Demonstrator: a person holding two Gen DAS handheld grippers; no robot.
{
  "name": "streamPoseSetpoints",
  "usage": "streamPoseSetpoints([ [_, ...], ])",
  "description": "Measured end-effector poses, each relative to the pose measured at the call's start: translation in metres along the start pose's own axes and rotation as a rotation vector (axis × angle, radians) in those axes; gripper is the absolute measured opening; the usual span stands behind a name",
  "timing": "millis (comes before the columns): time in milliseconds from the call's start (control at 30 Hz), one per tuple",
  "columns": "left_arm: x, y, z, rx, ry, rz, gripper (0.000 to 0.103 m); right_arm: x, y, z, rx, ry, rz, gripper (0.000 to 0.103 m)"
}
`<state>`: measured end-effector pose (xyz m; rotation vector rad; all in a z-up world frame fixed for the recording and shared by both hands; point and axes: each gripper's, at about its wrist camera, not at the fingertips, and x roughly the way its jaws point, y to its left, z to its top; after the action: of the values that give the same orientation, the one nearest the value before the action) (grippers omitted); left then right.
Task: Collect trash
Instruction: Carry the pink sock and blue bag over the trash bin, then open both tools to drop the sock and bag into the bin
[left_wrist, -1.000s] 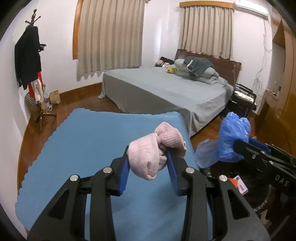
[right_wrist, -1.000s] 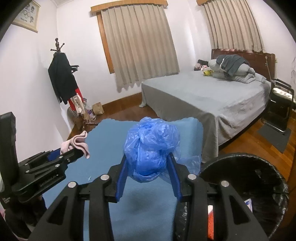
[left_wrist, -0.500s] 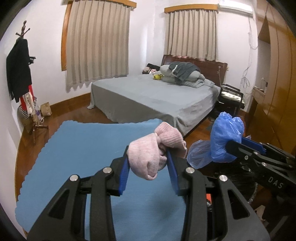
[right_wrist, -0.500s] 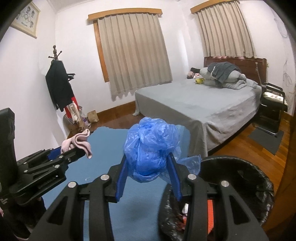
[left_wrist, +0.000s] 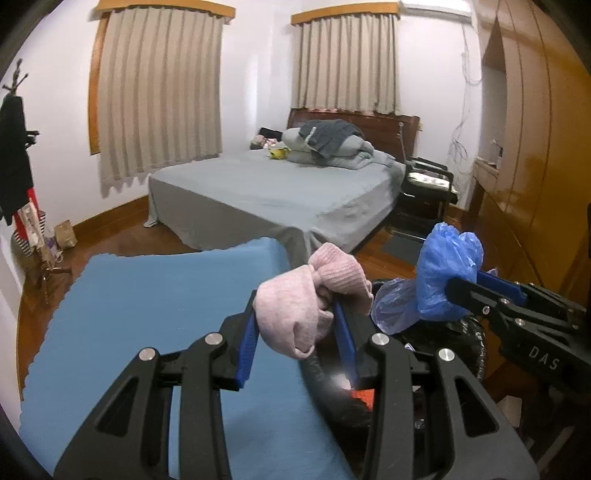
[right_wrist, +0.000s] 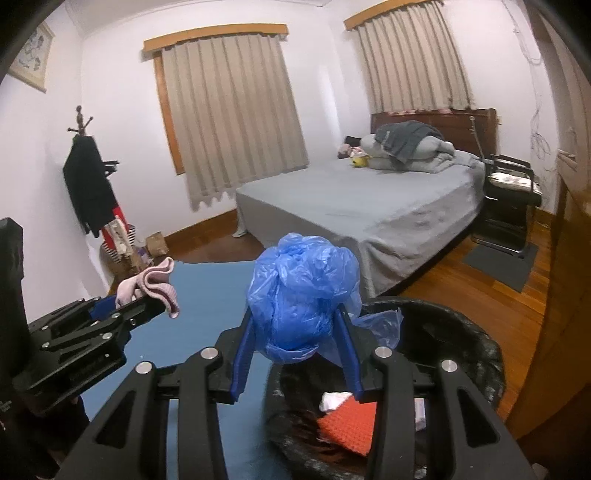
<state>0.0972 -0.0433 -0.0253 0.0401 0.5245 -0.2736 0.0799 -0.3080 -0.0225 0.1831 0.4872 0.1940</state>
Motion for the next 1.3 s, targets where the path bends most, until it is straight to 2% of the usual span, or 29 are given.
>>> streamPoseSetpoints([
  [733,0.063,-0.058,-0.01,0.054,0.072,-0.119,0.037,0.002,-0.064,-0.023,0.084,0.044,-0.135,0.041],
  [1300,0.135,-0.088,-0.02,0.079,0.156,-0.198,0.037,0.036,-0.11,-0.043,0.119,0.133,-0.196,0.041],
])
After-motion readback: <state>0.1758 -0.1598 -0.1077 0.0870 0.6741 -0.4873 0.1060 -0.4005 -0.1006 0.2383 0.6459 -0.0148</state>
